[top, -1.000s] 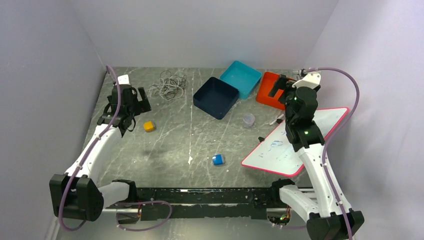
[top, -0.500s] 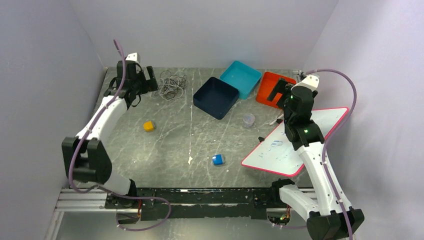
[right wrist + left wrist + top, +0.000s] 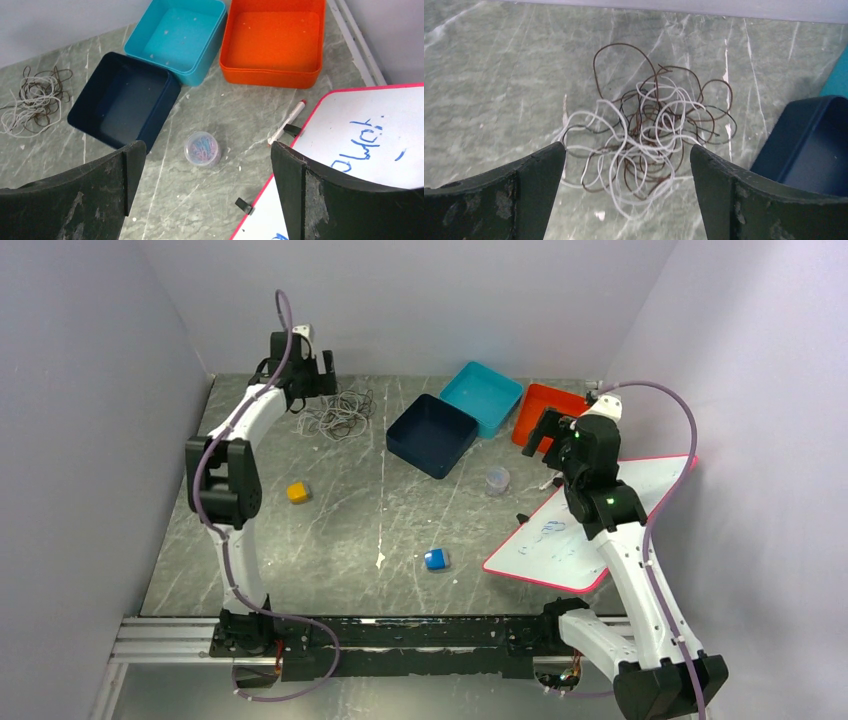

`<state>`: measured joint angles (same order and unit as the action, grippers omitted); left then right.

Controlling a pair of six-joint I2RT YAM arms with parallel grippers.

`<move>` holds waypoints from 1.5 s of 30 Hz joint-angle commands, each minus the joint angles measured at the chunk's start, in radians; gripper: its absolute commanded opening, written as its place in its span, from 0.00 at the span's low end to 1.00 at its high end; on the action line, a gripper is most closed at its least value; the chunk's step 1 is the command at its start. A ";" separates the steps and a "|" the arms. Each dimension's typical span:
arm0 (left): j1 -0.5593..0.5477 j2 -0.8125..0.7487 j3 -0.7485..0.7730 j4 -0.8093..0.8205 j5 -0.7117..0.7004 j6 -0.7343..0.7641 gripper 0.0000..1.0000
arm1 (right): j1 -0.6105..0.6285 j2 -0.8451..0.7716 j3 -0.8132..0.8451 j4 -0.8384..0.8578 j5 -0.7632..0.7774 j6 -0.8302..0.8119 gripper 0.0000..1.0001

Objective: Untangle the cables

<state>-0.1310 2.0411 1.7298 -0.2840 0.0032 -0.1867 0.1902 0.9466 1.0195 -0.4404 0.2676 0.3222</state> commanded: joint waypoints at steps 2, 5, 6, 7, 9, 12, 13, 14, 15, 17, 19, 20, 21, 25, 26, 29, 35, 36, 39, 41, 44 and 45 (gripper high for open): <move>-0.013 0.117 0.139 -0.013 0.054 0.045 0.99 | 0.006 -0.001 -0.011 -0.021 -0.052 -0.010 1.00; -0.030 0.174 0.189 -0.012 0.055 0.069 0.99 | 0.006 0.006 -0.025 -0.026 -0.053 -0.016 1.00; -0.038 0.192 0.206 -0.015 0.055 0.078 0.99 | 0.006 0.008 -0.039 -0.026 -0.054 -0.018 1.00; -0.043 0.213 0.227 -0.021 0.054 0.086 0.99 | 0.006 0.011 -0.044 -0.024 -0.055 -0.020 1.00; -0.054 0.254 0.268 -0.040 0.048 0.103 0.99 | 0.006 0.016 -0.052 -0.019 -0.061 -0.020 1.00; -0.067 0.310 0.314 -0.063 0.037 0.118 0.99 | 0.006 0.022 -0.060 -0.013 -0.073 -0.020 1.00; -0.069 0.324 0.319 -0.064 0.034 0.119 0.99 | 0.005 0.025 -0.061 -0.012 -0.079 -0.020 1.00; -0.072 0.332 0.317 -0.064 0.032 0.118 0.99 | 0.006 0.028 -0.063 -0.010 -0.084 -0.020 1.00; -0.074 0.339 0.313 -0.063 0.029 0.118 0.99 | 0.006 0.029 -0.065 -0.010 -0.087 -0.019 1.00; -0.076 0.351 0.305 -0.065 0.014 0.115 0.99 | 0.006 0.035 -0.069 -0.010 -0.093 -0.018 1.00; -0.076 0.363 0.299 -0.073 -0.011 0.110 0.99 | 0.006 0.037 -0.075 -0.007 -0.098 -0.016 1.00; -0.076 0.365 0.292 -0.076 -0.024 0.107 1.00 | 0.006 0.037 -0.077 -0.005 -0.102 -0.015 1.00; -0.076 0.365 0.283 -0.075 -0.035 0.104 0.99 | 0.006 0.038 -0.080 -0.002 -0.106 -0.013 1.00; -0.077 0.372 0.260 -0.075 -0.050 0.104 0.94 | 0.006 0.047 -0.085 0.002 -0.117 -0.012 1.00; -0.078 0.375 0.260 -0.078 -0.056 0.103 0.91 | 0.005 0.047 -0.085 0.003 -0.119 -0.011 1.00; -0.078 0.379 0.249 -0.080 -0.073 0.104 0.81 | 0.006 0.049 -0.084 0.003 -0.125 -0.012 1.00; -0.079 0.382 0.232 -0.068 -0.107 0.122 0.72 | 0.005 0.044 -0.087 -0.002 -0.120 -0.017 1.00; -0.080 0.386 0.234 -0.070 -0.115 0.127 0.73 | 0.006 0.045 -0.087 -0.003 -0.119 -0.018 1.00; -0.086 0.395 0.238 -0.077 -0.140 0.141 0.73 | 0.006 0.042 -0.088 -0.004 -0.117 -0.019 1.00; -0.089 0.400 0.236 -0.079 -0.147 0.149 0.66 | 0.006 0.041 -0.090 -0.002 -0.116 -0.019 1.00; -0.093 0.396 0.224 -0.078 -0.152 0.156 0.54 | 0.006 0.040 -0.090 -0.003 -0.116 -0.019 1.00; -0.094 0.392 0.217 -0.077 -0.153 0.158 0.50 | 0.006 0.039 -0.090 -0.003 -0.117 -0.017 1.00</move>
<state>-0.2146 2.4222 1.9675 -0.3485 -0.1173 -0.0563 0.1909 0.9966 0.9394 -0.4541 0.1524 0.3130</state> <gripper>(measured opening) 0.560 0.997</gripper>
